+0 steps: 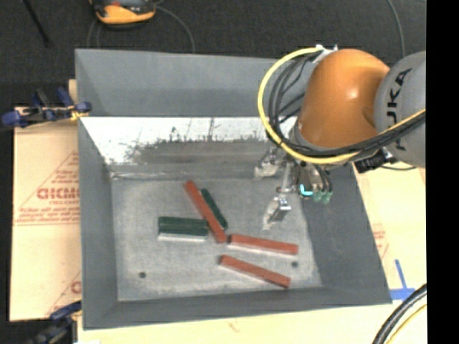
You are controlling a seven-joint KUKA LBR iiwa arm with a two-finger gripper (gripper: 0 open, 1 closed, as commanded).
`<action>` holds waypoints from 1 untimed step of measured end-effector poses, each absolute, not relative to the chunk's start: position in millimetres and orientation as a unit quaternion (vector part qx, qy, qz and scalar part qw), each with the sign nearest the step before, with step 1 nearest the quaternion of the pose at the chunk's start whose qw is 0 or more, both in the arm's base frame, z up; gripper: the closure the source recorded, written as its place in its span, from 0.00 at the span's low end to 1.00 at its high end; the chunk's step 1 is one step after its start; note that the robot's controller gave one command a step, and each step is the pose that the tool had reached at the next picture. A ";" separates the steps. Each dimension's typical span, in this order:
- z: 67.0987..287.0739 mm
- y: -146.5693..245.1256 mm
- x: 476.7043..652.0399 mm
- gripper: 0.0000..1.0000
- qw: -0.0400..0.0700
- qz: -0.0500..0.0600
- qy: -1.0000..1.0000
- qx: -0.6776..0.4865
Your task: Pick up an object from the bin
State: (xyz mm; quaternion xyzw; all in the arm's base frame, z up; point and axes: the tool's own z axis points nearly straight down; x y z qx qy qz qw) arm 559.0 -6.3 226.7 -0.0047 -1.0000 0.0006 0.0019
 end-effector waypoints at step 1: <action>230.9 -6.4 560.5 0.00 -0.002 0.001 -1.000 -0.005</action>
Offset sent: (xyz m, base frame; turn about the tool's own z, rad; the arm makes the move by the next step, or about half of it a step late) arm -0.0548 -0.0323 -0.1313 0.0435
